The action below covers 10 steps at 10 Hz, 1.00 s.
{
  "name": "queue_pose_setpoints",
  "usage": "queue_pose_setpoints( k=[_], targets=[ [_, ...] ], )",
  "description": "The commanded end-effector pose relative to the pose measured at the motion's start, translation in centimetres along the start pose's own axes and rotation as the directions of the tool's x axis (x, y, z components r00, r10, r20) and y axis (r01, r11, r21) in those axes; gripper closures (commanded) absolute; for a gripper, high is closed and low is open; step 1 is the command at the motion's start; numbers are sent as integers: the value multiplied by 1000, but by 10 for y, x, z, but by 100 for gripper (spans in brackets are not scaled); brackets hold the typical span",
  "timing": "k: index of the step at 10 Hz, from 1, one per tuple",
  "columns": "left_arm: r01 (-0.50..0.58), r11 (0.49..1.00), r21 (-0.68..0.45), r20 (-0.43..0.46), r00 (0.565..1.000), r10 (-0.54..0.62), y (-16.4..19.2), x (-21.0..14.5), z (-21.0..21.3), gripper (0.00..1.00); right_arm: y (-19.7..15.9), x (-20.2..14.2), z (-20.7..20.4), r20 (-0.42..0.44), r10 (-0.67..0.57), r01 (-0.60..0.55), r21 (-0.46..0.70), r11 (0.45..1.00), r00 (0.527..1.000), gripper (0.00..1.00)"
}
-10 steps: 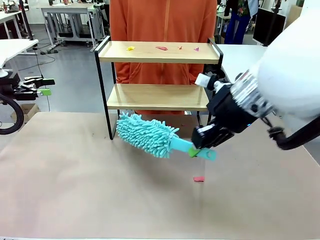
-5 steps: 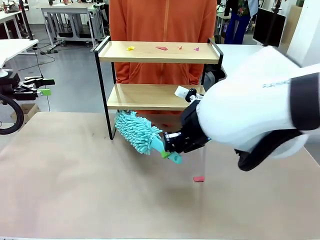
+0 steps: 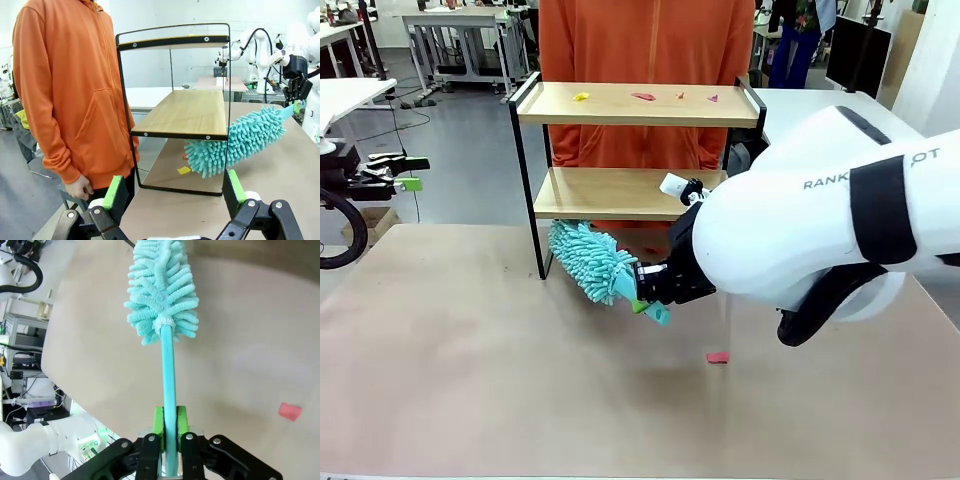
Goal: Clean the shelf.
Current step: Clean the specific section of the Shelf indicated by the human with the Duster.
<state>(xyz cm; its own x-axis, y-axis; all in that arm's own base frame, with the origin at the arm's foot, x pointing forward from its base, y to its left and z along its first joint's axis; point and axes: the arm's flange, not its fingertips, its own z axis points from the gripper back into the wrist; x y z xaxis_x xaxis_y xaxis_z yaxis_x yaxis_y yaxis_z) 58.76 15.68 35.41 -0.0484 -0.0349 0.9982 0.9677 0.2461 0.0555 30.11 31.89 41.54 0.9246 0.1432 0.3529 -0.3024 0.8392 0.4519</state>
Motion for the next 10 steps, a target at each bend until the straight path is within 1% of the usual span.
queue_pose_setpoints(
  k=[1,2,3,5,7,10],
  targets=[
    [12,1000,8,1,1000,-12,-2,3,-1,0,1,1,-3,6,-1,1,0,1000,1000,87],
    [12,1000,8,1,1000,-12,-2,3,-1,0,18,3,-20,43,-64,70,-151,986,997,87],
    [12,1000,8,1,1000,-12,-2,3,-1,0,27,9,-31,83,-81,92,-136,986,993,87],
    [12,1000,8,1,1000,-12,-2,3,-1,0,40,17,-48,126,-117,133,-129,983,985,87],
    [12,1000,8,1,1000,-12,-2,3,-1,0,55,24,-60,162,-148,165,-99,981,976,87],
    [12,1000,8,1,1000,-12,-2,3,-1,0,78,36,-70,203,-163,186,-97,978,966,87]
  ],
)
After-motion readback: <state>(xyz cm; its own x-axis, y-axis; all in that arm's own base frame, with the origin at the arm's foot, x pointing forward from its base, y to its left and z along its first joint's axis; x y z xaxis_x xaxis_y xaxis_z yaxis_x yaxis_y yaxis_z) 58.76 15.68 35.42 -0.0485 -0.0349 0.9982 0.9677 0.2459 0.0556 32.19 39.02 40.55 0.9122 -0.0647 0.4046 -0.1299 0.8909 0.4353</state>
